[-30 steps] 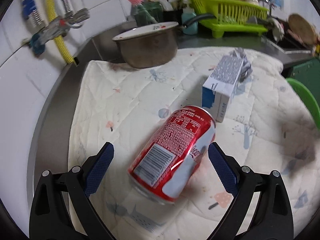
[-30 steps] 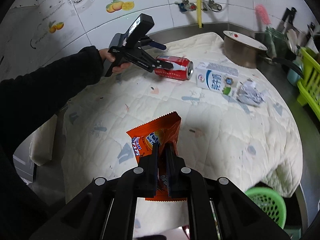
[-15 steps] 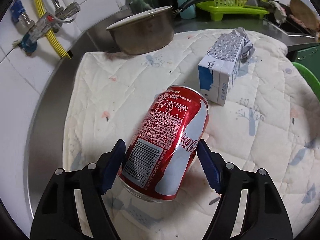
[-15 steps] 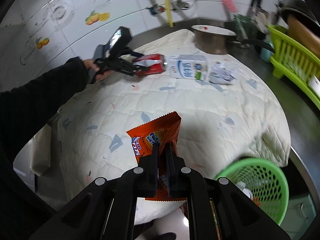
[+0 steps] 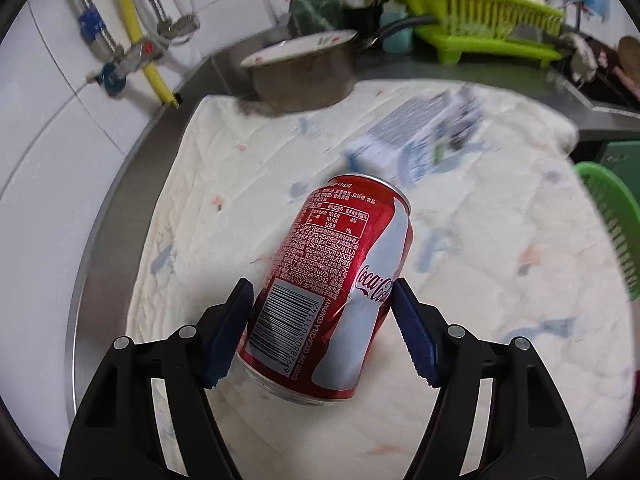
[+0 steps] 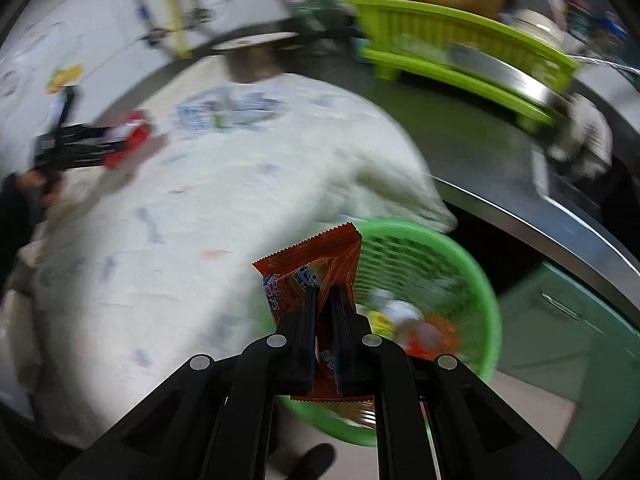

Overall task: Collect trash
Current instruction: 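Drop the bag into the green basket with the right gripper while the left gripper drops the can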

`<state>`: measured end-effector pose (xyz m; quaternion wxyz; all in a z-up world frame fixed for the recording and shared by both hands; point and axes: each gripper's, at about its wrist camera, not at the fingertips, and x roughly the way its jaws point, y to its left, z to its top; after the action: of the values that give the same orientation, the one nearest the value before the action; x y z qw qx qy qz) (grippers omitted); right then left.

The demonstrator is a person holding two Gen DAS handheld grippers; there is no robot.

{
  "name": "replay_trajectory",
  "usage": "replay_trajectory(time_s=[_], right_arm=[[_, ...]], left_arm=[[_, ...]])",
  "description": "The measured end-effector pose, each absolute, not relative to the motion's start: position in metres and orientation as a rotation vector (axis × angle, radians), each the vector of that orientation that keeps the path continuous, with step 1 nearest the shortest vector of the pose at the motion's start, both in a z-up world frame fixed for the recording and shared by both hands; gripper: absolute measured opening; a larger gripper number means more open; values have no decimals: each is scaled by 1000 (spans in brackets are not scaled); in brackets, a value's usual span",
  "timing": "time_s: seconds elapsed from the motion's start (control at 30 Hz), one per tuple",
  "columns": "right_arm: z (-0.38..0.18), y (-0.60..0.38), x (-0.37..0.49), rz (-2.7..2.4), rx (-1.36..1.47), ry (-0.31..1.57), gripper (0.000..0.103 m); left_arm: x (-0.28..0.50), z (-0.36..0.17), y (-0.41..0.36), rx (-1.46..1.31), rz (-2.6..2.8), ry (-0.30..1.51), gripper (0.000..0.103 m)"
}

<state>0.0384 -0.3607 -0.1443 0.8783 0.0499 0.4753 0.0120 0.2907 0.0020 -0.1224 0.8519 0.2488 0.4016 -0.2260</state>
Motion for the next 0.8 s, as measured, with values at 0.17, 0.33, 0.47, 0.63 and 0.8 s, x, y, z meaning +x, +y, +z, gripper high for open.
replay_trajectory(time_s=[0.17,0.33,0.47,0.63,0.8], right_arm=[[-172,-391,31,-63,103,1017,9],[-189,-406,24,-111,125,1019,22],[-185,-410,14,-117,153,995,31],[-172,-418,-11,-122,191,945,41],[-159,-426,-37,-147,220,900,47]], left_arm=[[240,-103,-35,471,-555,817,69],[196,-93,-88,439,-677,801,69],[167,-96,-138,437,-769,801,69],[135,-115,-204,469,-856,833,69],[118,-135,-250,485,-898,877,69]])
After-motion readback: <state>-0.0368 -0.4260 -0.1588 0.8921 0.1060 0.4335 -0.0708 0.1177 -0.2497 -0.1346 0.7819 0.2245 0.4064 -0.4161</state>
